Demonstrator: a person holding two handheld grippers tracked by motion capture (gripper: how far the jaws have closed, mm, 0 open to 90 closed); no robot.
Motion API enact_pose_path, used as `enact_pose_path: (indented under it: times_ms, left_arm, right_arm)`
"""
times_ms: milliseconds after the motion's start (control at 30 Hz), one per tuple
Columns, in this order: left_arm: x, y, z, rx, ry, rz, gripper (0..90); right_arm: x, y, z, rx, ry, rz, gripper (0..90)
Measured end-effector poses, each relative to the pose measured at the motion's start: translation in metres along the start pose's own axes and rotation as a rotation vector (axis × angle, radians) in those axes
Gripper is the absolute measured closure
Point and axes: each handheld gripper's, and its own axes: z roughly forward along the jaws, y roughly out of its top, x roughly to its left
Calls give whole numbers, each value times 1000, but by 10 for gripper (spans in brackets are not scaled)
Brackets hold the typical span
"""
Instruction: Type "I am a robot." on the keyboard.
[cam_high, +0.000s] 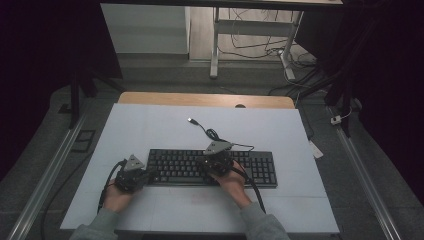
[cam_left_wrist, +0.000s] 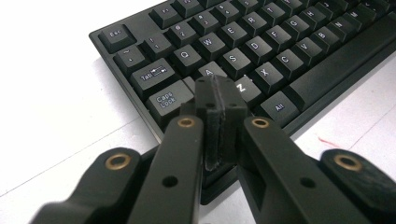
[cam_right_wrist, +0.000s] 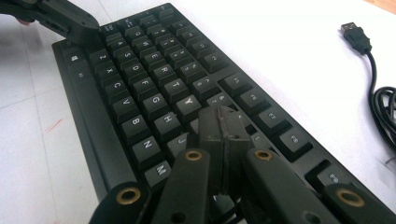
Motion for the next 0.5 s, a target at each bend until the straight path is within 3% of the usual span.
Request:
enact_pose_path:
  times_ms: [200, 333, 500]
  left_arm:
    - [0, 0, 0, -1, 0, -2, 885]
    - [0, 0, 0, 0, -1, -3, 884]
    - [0, -1, 2, 11, -4, -1, 885]
  right_arm:
    - [2, 1, 8, 7, 5, 5, 895]
    - [2, 1, 9, 26, -12, -8, 896]
    - [-2, 1, 6, 16, -30, 10, 895]
